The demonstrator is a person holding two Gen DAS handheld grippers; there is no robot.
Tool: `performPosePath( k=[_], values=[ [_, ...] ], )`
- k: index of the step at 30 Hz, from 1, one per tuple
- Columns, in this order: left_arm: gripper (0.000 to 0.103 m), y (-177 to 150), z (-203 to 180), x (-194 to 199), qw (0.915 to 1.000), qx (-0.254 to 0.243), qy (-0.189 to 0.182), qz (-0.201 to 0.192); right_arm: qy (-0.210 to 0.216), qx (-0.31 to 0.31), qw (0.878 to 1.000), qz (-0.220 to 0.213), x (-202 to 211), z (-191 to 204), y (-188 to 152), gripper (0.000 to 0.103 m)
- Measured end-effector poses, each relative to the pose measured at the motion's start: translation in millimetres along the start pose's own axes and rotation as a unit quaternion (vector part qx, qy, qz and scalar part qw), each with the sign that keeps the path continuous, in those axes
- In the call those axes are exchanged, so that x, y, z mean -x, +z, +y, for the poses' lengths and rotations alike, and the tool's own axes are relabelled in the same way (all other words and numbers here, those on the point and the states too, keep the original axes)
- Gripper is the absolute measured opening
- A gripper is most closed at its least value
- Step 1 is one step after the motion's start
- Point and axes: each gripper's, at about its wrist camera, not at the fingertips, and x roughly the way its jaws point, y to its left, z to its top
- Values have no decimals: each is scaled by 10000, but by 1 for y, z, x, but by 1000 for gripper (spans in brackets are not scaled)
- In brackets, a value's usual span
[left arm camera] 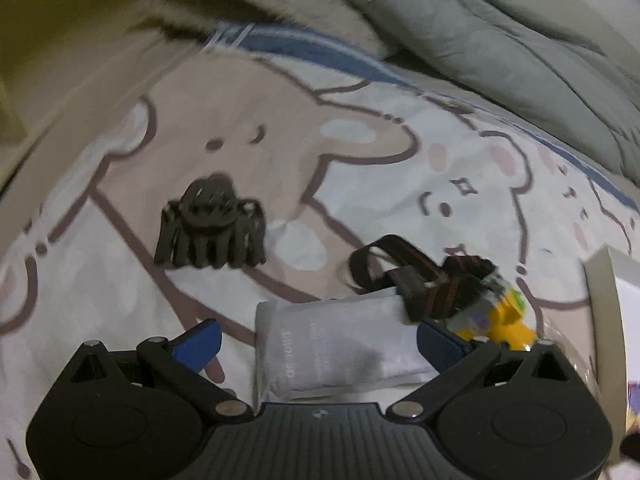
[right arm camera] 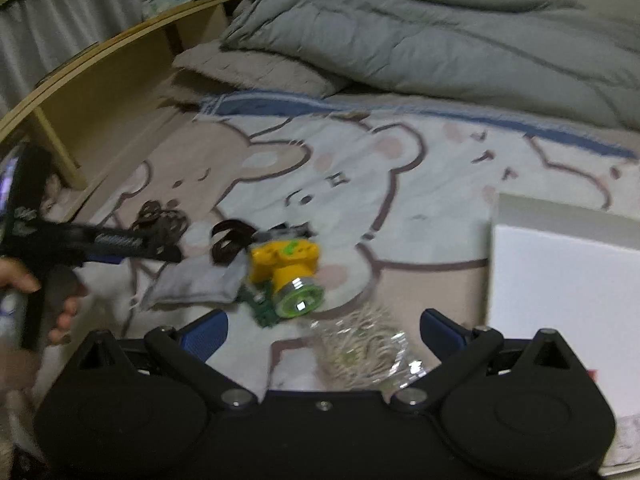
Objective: Organize objects
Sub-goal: 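Withdraw both tools from the tray back toward the remaining items, then grasp the white mesh pouch with the right gripper while the left gripper grasps the grey packet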
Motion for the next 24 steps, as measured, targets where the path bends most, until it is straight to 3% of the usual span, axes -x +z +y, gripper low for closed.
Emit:
performPosePath(
  k=[3, 5, 13, 18, 21, 24],
  values=[
    [88, 0, 14, -13, 9988, 398, -169, 240, 139, -166, 9994, 266, -6, -1, 0, 96],
    [86, -2, 21, -20, 9972, 633, -216, 341, 229, -281, 9986, 392, -11, -2, -2, 83],
    [85, -8, 31, -36, 9884, 1198, -824, 429, 438, -358, 9955, 760, -24, 0, -7, 76],
    [85, -14, 23, -39, 9868, 1089, -997, 659, 486, -359, 9946, 840, -28, 2, -8, 76],
    [85, -21, 18, -34, 9802, 1082, -1376, 928, 495, -371, 9943, 865, -28, 1, -8, 76],
    [85, -26, 4, -26, 9757, 759, -1711, 1137, 480, -365, 9946, 843, -28, 0, -7, 76]
  ],
)
